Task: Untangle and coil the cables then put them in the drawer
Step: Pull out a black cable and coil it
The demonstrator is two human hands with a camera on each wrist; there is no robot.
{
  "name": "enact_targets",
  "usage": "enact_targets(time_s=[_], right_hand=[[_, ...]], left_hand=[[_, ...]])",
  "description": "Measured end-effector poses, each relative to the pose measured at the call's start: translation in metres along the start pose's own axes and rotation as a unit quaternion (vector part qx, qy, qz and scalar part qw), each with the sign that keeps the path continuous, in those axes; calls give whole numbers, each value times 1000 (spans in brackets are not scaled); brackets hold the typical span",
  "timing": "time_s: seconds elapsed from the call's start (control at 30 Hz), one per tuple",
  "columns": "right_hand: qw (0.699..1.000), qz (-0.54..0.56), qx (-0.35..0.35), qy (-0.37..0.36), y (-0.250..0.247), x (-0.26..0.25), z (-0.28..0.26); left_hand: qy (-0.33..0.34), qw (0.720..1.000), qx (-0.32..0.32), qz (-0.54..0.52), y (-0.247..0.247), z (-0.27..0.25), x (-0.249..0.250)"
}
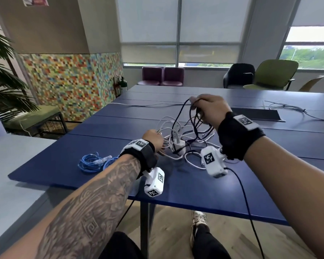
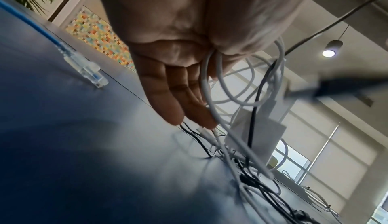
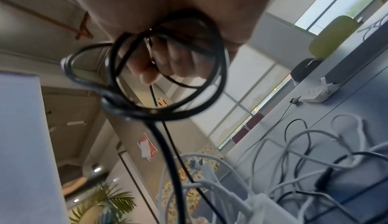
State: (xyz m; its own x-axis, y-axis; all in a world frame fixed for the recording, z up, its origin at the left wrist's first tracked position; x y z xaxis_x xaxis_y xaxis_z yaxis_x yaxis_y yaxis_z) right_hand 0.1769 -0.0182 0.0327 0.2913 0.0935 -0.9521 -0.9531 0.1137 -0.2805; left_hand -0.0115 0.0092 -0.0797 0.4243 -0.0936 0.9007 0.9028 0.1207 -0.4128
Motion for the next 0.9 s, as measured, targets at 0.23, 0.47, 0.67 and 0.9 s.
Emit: enact_targets(time_s=[0.23,0.47,0.67,0.9], right_hand=[[975,219,36,-4,-13,-12,4],[987,141,-17,74,-17,1,-1],[859,-494,-130,37,19,35,-17],[982,-179,-61,-12,21,24,-13]], left_hand=[[10,998,-23,66,0,-2,2],[-5,998,-14,58,2,1,-10],[23,999,3,46,0,6,4],[48,983,-52,170,1,3,3]])
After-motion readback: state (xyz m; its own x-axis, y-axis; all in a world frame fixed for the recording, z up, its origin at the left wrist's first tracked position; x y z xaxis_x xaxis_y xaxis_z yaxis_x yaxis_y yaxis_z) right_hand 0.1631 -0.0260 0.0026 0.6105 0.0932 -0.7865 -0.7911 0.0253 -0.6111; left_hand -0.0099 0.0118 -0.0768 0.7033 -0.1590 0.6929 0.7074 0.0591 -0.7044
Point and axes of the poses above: each hand's wrist, its own z-axis towards the middle knuckle, its own y-axis out of the palm, x = y × z, the point moved 4 cm from there along z, towards the middle knuckle, and after that the axes turned 14 degrees about y, right-handed, at the moved point
